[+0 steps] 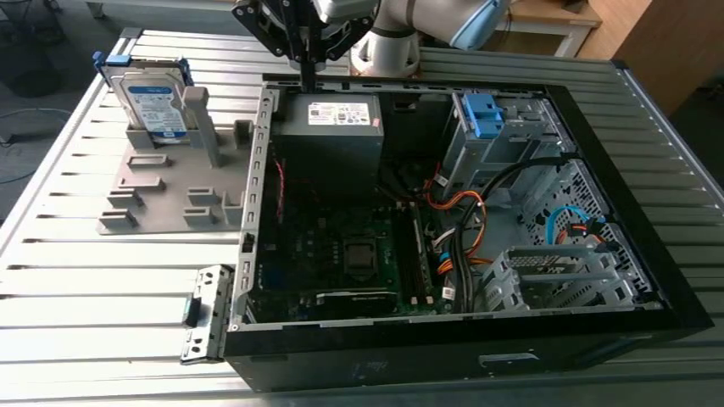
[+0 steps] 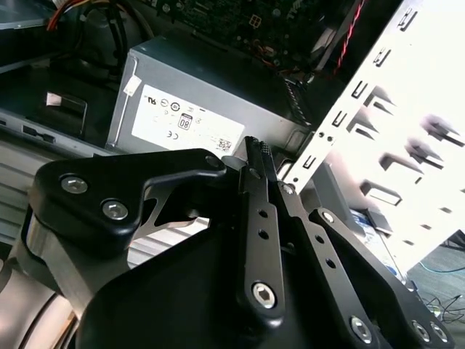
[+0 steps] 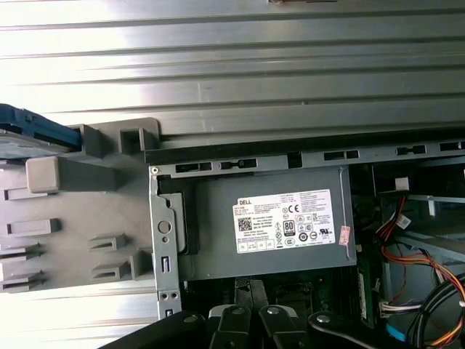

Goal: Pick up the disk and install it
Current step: 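Reach for the disk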

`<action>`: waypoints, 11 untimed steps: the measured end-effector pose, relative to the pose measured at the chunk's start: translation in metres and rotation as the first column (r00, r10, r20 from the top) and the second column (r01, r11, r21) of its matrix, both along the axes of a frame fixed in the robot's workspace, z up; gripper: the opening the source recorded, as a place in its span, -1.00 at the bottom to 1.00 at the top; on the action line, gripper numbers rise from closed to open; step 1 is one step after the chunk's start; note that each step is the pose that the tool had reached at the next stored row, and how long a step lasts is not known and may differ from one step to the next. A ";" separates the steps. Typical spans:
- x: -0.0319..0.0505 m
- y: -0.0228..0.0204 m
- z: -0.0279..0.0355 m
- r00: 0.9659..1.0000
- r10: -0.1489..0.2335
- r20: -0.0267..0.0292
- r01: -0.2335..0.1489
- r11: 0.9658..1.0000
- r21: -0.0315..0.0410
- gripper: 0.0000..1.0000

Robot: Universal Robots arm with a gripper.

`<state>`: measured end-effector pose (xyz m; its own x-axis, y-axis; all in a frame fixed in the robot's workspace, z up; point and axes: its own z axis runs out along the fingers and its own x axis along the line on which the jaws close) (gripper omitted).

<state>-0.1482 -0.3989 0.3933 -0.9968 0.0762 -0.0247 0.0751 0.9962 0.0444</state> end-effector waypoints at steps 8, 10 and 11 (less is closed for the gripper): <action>-0.0045 0.0000 0.0000 1.000 0.000 0.000 0.000 1.000 0.000 -0.79; -0.0059 0.0000 0.0000 1.000 0.000 0.000 0.000 1.000 0.000 -0.79; -0.0066 0.0000 0.0000 1.000 0.000 0.000 0.000 1.000 0.000 -0.79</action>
